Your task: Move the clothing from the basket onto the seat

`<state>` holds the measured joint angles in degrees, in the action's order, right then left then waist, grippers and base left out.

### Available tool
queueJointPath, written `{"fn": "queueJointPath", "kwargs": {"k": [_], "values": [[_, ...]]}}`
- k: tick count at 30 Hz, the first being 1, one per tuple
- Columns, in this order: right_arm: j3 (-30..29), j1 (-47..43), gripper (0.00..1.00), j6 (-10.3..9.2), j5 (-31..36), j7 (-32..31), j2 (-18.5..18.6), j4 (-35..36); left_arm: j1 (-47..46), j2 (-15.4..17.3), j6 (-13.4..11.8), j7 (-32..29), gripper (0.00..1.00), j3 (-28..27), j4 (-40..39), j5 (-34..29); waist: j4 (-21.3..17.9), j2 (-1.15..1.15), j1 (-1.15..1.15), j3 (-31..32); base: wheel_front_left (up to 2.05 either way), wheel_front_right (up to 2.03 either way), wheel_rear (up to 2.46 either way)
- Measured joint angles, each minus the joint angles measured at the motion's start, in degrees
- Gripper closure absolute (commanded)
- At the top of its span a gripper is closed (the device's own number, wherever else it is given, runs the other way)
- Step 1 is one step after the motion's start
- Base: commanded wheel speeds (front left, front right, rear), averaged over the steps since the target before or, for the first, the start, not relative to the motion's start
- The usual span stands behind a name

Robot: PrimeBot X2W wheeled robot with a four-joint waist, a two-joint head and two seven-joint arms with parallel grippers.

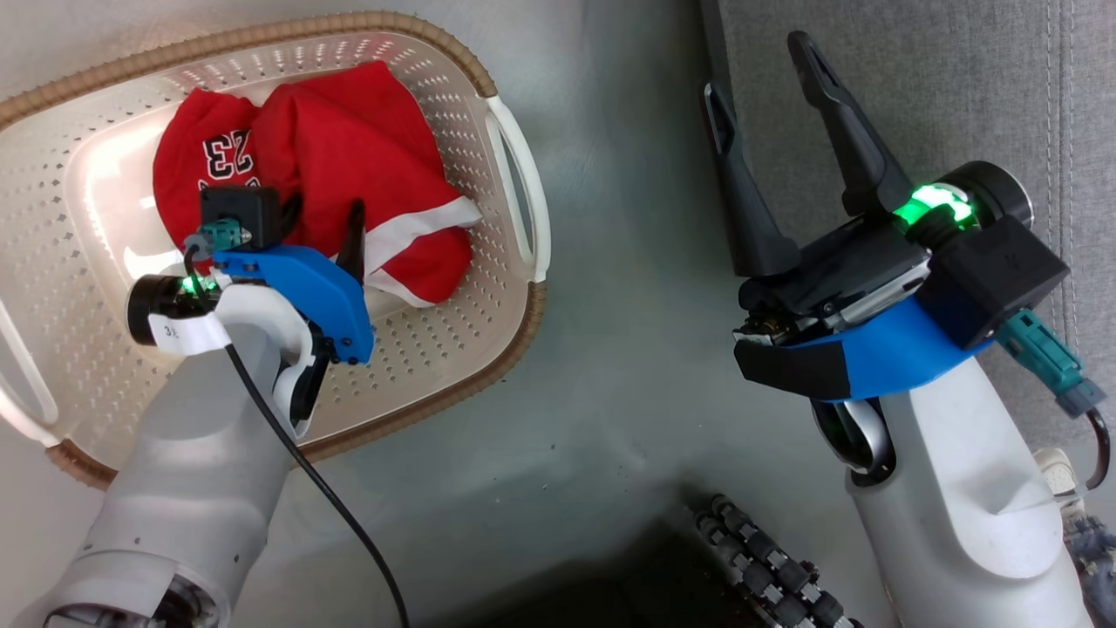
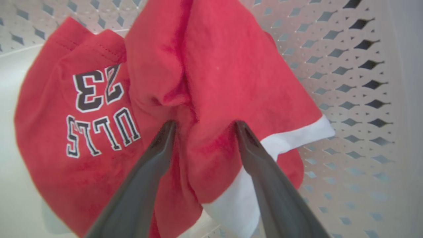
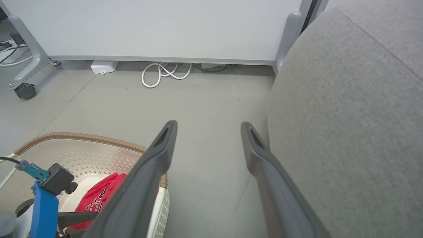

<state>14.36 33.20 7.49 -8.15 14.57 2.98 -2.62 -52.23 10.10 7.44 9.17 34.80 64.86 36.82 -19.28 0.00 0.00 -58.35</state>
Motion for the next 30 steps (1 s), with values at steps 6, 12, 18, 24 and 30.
{"fn": "queueJointPath", "kwargs": {"k": [6, 12, 18, 24, 30], "values": [[0.2, -0.1, 0.00, 0.00, 0.0, 0.1, 0.0, -0.1, -0.8, -0.5, 0.0, 0.0, 1.00, 1.5, 1.1, 0.7, -0.2, 0.00, 0.00, -0.3, 0.00, 0.00, 0.00], [0.5, -0.1, 0.00, 0.00, -0.4, 0.2, 0.0, -0.4, -0.8, -0.6, 0.0, -1.0, 1.00, 3.2, 1.2, 2.3, -0.2, 0.00, 0.00, -0.2, 0.00, 0.00, 0.00], [0.5, 0.0, 0.00, 0.00, -0.7, 0.2, 0.0, -0.8, -0.8, -0.1, 0.0, -1.0, 1.00, 5.3, 0.9, 3.2, -0.3, 0.00, 0.00, 0.0, 0.00, 0.00, 0.00], [0.4, 0.0, 0.00, -0.01, -0.7, 0.3, 0.0, -1.2, -0.8, 0.1, 0.0, -0.7, 1.00, 6.9, 0.3, 4.5, -0.3, 0.00, 0.00, 0.2, 0.00, 0.00, 0.00], [0.5, 0.0, 0.00, -0.01, -1.0, 0.3, 0.0, -1.4, -0.9, 0.5, 0.0, -0.7, 1.00, 8.4, 0.3, 5.8, -0.3, 0.00, 0.00, 0.4, 0.00, 0.00, 0.00]]}}
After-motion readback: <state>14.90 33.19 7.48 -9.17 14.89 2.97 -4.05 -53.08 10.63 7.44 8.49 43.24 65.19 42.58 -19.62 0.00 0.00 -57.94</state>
